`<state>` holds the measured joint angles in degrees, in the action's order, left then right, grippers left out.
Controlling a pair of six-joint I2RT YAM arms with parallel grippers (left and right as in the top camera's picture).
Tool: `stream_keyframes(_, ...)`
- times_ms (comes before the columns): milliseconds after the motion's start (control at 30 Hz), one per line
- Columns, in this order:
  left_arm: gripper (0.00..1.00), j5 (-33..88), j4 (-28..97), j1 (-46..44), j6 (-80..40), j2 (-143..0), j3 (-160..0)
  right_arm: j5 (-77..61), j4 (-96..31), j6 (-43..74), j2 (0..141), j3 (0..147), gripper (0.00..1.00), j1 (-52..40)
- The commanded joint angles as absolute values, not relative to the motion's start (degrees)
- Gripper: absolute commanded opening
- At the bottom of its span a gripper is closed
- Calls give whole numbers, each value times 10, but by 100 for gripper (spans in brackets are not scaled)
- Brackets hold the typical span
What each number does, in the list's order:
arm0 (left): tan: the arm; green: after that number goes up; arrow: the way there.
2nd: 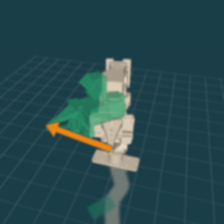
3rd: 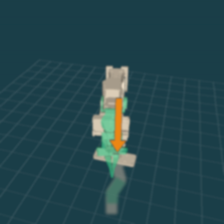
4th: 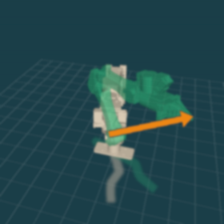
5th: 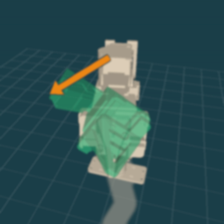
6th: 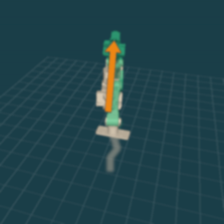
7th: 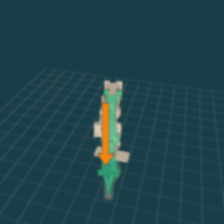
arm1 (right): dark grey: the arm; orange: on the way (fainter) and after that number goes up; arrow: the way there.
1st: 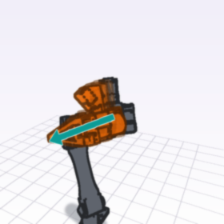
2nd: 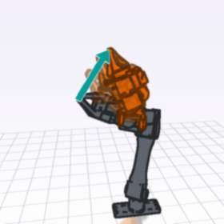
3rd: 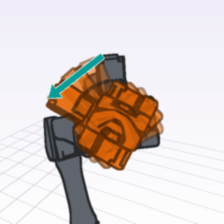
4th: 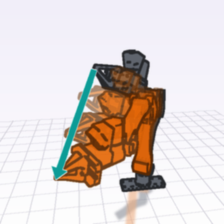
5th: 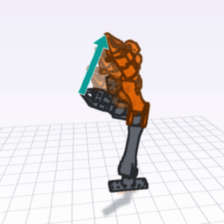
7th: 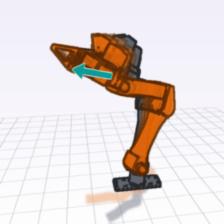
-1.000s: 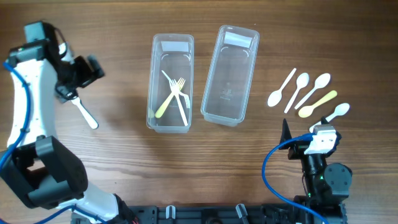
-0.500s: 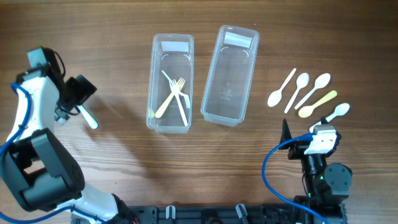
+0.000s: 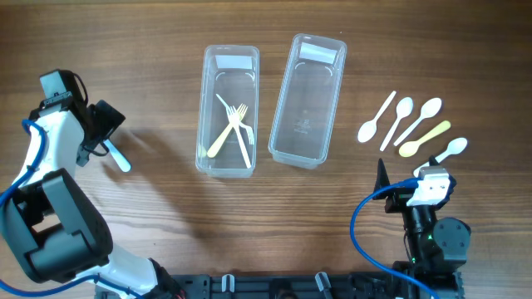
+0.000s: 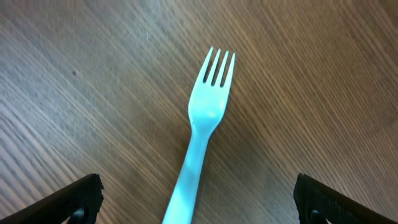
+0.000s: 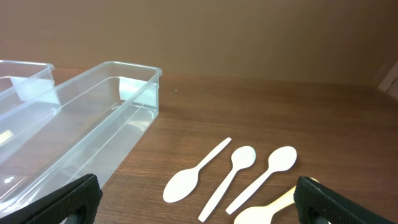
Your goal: Pack container
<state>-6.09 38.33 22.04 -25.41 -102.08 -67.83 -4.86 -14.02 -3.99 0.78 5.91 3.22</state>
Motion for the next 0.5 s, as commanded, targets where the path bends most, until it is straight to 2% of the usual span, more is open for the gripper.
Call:
stream_keyframes(0,100,-72,366,225,-227,-1014,-659,-47,-137,-44,3,55,100,30)
stream_keyframes(467,100,-73,306,225,-198,-1014,-568,-47,-137,-44,3,55,100,30)
